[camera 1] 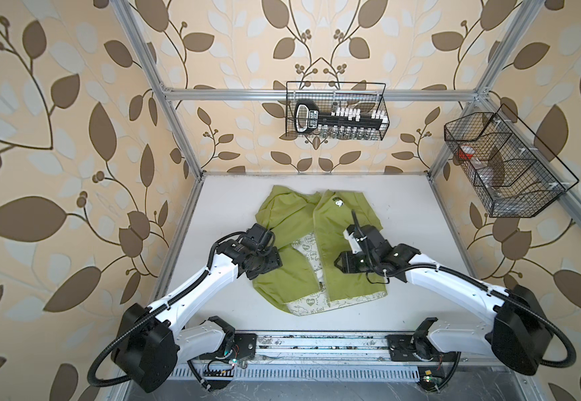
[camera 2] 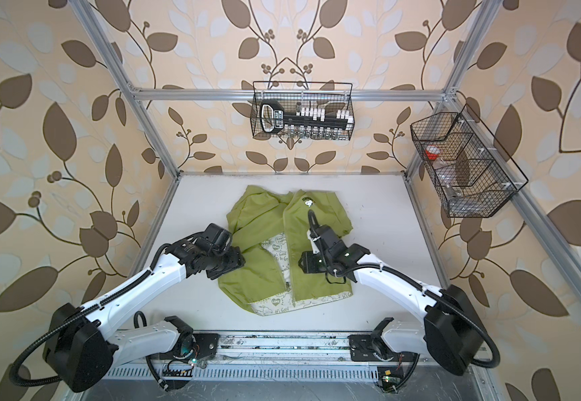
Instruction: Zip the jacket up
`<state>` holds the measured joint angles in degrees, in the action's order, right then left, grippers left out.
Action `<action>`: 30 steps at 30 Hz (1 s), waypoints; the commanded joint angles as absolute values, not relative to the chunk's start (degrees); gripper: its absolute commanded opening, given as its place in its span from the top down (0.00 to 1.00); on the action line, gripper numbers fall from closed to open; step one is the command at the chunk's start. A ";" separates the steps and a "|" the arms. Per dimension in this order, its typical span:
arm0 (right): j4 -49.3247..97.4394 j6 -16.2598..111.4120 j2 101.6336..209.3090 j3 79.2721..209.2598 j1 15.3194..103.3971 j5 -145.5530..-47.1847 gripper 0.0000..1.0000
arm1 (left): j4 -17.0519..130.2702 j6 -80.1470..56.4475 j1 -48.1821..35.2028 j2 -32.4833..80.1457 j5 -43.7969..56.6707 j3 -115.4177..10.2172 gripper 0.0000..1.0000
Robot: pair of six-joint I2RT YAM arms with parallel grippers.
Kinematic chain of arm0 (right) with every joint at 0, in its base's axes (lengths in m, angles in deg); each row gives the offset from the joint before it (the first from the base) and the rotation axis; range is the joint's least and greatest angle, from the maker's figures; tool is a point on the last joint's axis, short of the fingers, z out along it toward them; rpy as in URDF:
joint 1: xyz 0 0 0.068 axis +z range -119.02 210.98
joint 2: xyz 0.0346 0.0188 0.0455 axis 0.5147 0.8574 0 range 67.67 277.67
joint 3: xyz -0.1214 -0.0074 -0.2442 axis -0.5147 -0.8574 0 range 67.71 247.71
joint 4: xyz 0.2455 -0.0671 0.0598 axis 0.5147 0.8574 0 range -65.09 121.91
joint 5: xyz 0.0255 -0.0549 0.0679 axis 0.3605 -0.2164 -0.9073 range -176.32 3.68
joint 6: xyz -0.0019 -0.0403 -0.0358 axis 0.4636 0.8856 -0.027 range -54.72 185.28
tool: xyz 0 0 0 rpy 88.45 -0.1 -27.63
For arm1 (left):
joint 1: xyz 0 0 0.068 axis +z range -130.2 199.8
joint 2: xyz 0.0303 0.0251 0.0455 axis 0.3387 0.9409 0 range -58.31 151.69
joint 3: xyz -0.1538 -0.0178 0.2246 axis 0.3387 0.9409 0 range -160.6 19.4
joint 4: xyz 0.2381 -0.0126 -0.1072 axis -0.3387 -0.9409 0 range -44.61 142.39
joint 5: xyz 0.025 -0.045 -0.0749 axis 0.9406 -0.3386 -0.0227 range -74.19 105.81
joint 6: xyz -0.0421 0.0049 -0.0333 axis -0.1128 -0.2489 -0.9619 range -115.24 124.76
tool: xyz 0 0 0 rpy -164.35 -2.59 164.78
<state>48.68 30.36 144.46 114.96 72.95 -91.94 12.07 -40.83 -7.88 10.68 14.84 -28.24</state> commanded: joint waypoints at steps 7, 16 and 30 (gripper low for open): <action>42.75 26.58 157.39 122.65 80.55 -90.04 0.54 | 16.15 -33.75 -3.54 26.17 14.40 -41.72 0.26; 41.73 28.44 167.12 126.49 80.35 -92.78 0.55 | 16.28 -29.02 -3.05 41.11 7.37 -54.06 0.29; 31.63 26.63 169.69 120.91 78.57 -103.12 0.66 | 17.65 -30.55 1.50 54.60 7.63 -61.17 0.39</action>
